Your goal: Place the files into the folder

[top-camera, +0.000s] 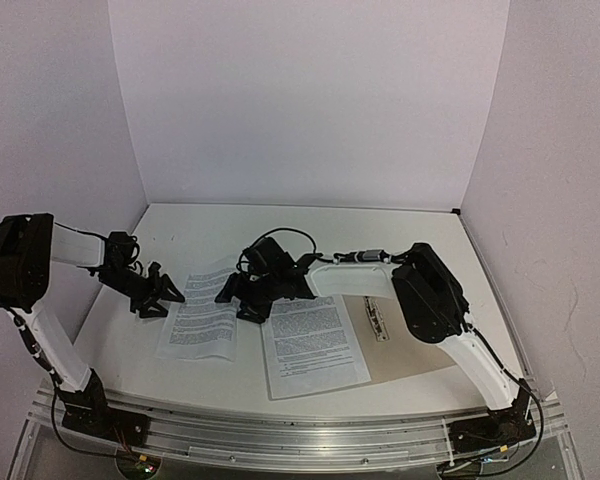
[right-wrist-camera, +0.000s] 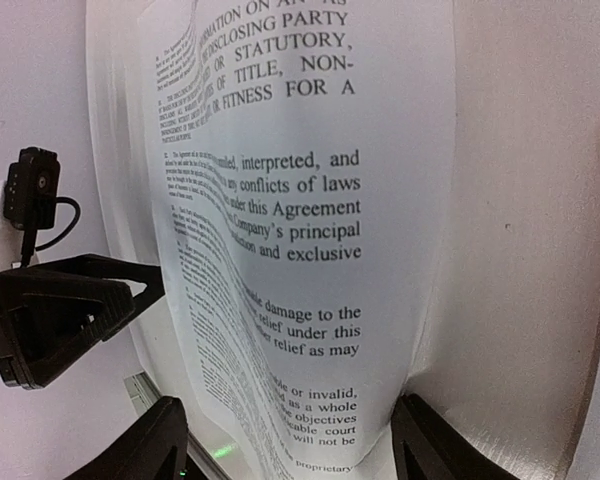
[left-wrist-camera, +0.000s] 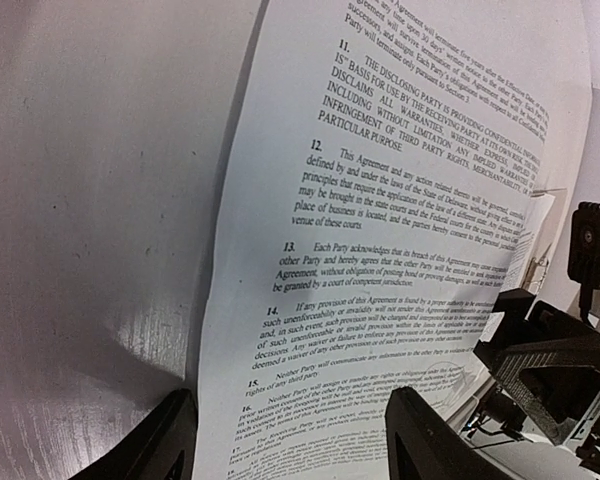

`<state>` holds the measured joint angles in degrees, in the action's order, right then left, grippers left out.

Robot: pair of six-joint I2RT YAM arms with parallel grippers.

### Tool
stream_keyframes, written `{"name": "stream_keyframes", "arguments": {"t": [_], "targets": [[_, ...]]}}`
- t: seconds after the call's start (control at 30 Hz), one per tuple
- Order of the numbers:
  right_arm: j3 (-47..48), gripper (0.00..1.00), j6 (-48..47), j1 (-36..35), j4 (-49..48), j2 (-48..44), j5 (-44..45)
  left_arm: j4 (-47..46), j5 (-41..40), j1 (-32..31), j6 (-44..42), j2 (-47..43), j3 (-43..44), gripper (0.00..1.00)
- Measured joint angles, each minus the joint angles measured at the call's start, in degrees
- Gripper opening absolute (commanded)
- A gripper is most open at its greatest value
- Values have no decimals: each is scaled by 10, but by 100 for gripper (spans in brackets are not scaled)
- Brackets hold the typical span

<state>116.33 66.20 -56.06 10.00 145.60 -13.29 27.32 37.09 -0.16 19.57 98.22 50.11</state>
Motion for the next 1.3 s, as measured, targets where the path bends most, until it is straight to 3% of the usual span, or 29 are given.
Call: {"name": "stream_keyframes", "arguments": {"t": [0.07,0.23,0.3,0.6,0.9,1.3], "targets": [[-2,63,3,0,-4,0,-3,-3,3,0,0,1,0,65],[-2,30,10,1,-10,9,-7,-5,4,0,0,1,-1,65],[-2,22,7,1,-14,12,-9,-5,4,0,0,1,-2,65],[-8,2,-19,4,-10,16,-13,29,2,1,-27,9,27,78],[-67,0,-79,19,-60,-18,-50,58,58,22,-75,14,56,93],[-117,0,-162,34,-160,-127,-98,61,162,21,-100,14,52,95]]}}
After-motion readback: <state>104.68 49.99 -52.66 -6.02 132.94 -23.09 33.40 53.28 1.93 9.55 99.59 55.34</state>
